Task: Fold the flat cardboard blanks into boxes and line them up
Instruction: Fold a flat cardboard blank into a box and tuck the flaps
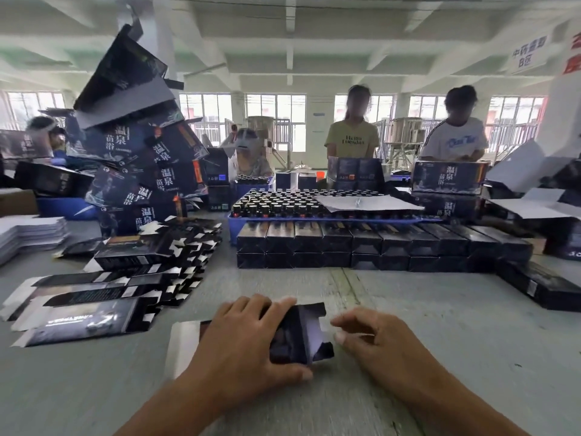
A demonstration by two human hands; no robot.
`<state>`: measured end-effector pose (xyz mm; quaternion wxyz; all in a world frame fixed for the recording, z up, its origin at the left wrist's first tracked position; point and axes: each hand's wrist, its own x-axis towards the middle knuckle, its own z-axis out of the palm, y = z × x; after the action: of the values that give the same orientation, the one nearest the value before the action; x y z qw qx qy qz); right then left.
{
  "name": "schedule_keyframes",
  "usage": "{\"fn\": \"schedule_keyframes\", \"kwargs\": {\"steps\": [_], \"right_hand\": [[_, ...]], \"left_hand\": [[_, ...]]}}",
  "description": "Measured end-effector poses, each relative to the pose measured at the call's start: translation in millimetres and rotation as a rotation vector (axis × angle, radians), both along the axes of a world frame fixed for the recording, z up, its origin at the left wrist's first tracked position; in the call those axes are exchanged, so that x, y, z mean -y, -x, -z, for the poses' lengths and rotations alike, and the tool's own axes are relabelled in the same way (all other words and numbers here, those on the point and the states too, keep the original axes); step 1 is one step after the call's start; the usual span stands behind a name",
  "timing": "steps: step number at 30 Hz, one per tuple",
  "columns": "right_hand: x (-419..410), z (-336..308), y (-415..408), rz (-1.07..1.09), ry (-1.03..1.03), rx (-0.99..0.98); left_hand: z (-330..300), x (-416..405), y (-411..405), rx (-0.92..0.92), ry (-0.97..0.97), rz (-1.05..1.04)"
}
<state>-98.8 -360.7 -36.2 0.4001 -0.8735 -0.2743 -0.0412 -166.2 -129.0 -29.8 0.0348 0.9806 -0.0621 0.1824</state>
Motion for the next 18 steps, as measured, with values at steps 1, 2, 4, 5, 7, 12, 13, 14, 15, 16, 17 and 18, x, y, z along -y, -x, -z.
{"fn": "schedule_keyframes", "kwargs": {"steps": [1, 2, 4, 5, 7, 12, 13, 14, 15, 16, 17, 18], "right_hand": [[-0.5, -2.2, 3.0, -0.037, -0.032, -0.027], [-0.2, -4.6, 5.1, -0.072, -0.058, -0.056], [2.5, -9.5, 7.6, -0.124, -0.107, -0.115], [3.8, -11.6, 8.1, -0.139, -0.132, -0.14], [5.0, -13.2, 8.3, -0.152, -0.162, -0.175], [3.4, -13.4, 8.9, -0.211, -0.244, -0.246], [2.9, -14.3, 10.1, -0.223, -0.267, -0.25], [2.6, -14.6, 11.0, -0.222, -0.276, -0.23], [2.0, -15.4, 12.1, -0.211, -0.284, -0.195], [1.0, -15.8, 12.6, -0.197, -0.287, -0.15], [-0.6, -16.3, 14.1, -0.179, -0.29, -0.113], [-2.0, -15.7, 14.9, -0.166, -0.284, -0.083]], "left_hand": [[-0.1, 3.9, 1.1, 0.014, -0.006, 0.024], [0.0, 7.2, 2.4, 0.03, -0.007, 0.045], [-2.5, 12.2, 5.1, 0.066, 0.004, 0.084], [-3.7, 13.7, 6.2, 0.085, 0.009, 0.102], [-4.9, 15.2, 8.4, 0.148, -0.011, 0.137], [-6.9, 18.2, 13.3, 0.301, -0.056, 0.218], [-7.9, 18.4, 13.5, 0.309, -0.04, 0.227], [-8.1, 18.6, 13.5, 0.315, -0.023, 0.229], [-8.8, 18.8, 13.4, 0.322, -0.007, 0.226], [-9.3, 19.1, 13.3, 0.329, 0.01, 0.219], [-9.4, 19.1, 13.2, 0.334, 0.031, 0.213], [-9.0, 18.9, 13.1, 0.339, 0.054, 0.21]]}}
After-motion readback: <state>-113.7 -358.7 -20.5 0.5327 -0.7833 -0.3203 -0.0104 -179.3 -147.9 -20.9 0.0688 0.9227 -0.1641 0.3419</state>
